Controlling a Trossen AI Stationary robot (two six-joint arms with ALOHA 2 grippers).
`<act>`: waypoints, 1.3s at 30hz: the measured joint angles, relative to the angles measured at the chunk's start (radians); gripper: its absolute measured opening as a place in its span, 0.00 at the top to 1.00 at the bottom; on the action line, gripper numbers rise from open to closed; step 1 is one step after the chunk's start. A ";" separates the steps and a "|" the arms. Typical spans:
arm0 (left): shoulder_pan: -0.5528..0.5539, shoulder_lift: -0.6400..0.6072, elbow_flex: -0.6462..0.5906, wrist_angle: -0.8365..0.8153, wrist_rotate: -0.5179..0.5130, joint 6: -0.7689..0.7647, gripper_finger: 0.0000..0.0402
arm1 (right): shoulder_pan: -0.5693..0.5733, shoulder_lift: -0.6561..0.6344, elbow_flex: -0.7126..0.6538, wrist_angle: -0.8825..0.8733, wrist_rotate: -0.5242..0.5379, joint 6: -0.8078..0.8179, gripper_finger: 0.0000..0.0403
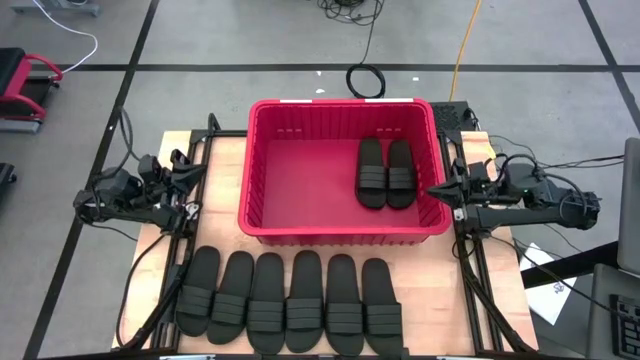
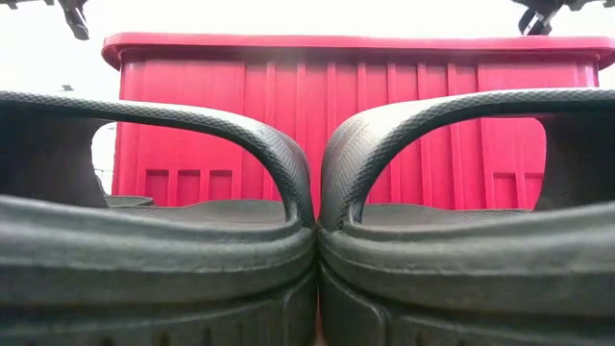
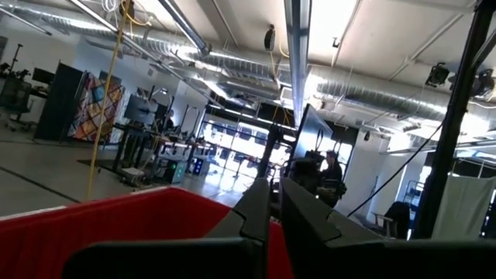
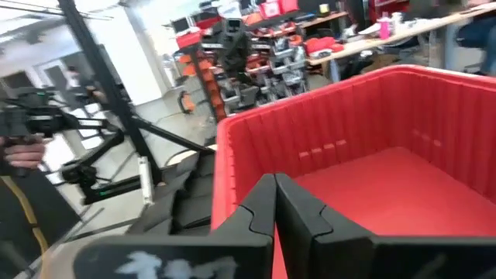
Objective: Pick and place slides into bin
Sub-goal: Put the black slides into the red bin
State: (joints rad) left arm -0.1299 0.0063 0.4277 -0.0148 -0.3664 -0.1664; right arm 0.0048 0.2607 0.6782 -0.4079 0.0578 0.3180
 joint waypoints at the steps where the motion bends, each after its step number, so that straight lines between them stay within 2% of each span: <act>1: 0.000 0.000 0.000 0.004 0.000 0.000 0.92 | 0.000 0.000 -0.005 -0.001 0.017 0.000 1.00; 5: 0.000 0.001 0.005 -0.004 0.021 0.002 0.92 | 0.000 0.000 -0.015 0.001 0.049 0.000 1.00; 9: 0.000 0.059 0.055 -0.105 0.059 -0.029 0.92 | 0.000 0.001 -0.019 0.000 0.050 0.005 1.00; 13: 0.000 0.179 0.186 -0.208 0.086 -0.047 0.92 | 0.000 0.000 -0.019 0.024 0.050 0.011 1.00; 18: 0.000 0.339 0.399 -0.458 0.097 -0.085 0.92 | -0.001 0.000 -0.019 0.037 0.050 0.008 1.00; 22: 0.000 0.429 0.522 -0.550 0.115 -0.117 0.92 | -0.001 0.000 -0.019 0.037 0.051 0.010 1.00; 25: 0.000 0.487 0.583 -0.567 0.198 -0.128 0.92 | -0.001 0.000 -0.019 0.037 0.051 0.010 1.00; 28: 0.000 0.565 0.631 -0.583 0.348 -0.186 0.92 | -0.001 0.000 -0.019 0.037 0.048 0.011 1.00; 32: -0.003 0.697 0.675 -0.705 0.540 -0.321 0.92 | -0.001 0.000 -0.019 0.037 0.047 0.011 1.00; 34: -0.015 0.756 0.685 -0.743 0.617 -0.340 0.92 | -0.001 0.000 -0.019 0.037 0.047 0.009 1.00; 36: -0.034 0.806 0.687 -0.739 0.664 -0.335 0.91 | -0.001 0.000 -0.019 0.036 0.047 0.008 1.00; 39: -0.060 0.854 0.709 -0.714 0.677 -0.293 0.87 | -0.001 0.000 -0.019 0.031 0.047 0.005 1.00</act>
State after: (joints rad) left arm -0.1899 0.8601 1.1372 -0.7285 0.3107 -0.4590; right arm 0.0036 0.2607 0.6594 -0.3770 0.1047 0.3231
